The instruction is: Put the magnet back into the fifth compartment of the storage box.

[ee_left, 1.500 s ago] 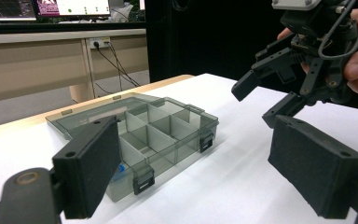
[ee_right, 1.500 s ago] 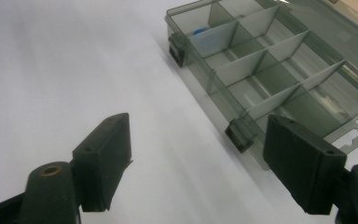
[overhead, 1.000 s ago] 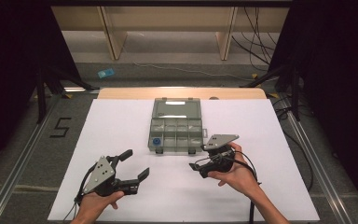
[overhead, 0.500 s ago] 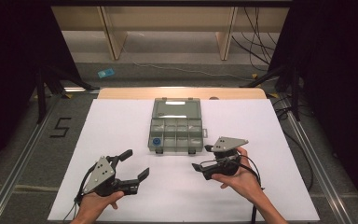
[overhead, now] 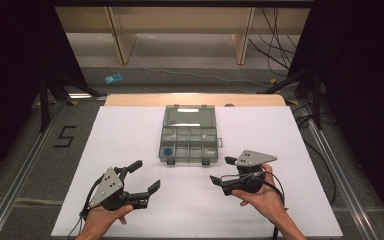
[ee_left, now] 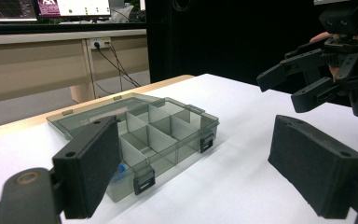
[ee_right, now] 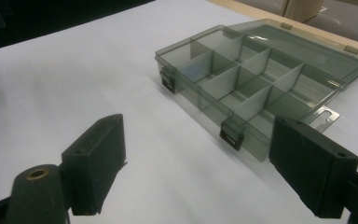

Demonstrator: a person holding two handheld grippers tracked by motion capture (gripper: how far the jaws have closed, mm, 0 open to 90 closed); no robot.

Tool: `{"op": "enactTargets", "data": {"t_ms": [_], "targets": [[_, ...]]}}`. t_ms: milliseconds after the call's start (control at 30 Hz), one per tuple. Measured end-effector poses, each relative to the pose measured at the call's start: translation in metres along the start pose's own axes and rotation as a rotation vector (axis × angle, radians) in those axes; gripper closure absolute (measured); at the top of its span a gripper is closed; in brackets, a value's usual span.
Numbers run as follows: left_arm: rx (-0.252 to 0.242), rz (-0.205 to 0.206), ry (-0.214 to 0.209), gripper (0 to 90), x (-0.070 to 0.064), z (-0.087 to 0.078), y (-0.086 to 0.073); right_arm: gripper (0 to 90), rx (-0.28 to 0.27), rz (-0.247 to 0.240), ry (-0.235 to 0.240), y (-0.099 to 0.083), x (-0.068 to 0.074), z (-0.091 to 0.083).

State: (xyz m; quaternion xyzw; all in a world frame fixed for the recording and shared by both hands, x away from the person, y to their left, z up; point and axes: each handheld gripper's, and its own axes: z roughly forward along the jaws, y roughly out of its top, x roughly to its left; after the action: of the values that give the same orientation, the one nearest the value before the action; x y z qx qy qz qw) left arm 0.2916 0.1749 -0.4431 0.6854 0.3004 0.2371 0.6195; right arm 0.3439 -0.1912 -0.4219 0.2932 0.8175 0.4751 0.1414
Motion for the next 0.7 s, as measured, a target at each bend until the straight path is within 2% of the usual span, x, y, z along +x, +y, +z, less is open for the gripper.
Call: {"op": "enactTargets", "data": {"t_ms": [433,467,700], "targets": [[0.001,0.002,0.001,15.9,0.000,0.000,0.000,17.7,-0.047,0.043,0.011,-0.011,0.001,-0.011],[0.002,0.002,0.001,15.9,0.000,0.000,0.000,17.3,-0.061,0.041,0.000,-0.011,0.001,-0.012],[0.002,0.002,0.000,15.9,0.000,0.000,0.000,16.2,-0.119,0.063,0.003,-0.014,0.004,-0.019]]}}
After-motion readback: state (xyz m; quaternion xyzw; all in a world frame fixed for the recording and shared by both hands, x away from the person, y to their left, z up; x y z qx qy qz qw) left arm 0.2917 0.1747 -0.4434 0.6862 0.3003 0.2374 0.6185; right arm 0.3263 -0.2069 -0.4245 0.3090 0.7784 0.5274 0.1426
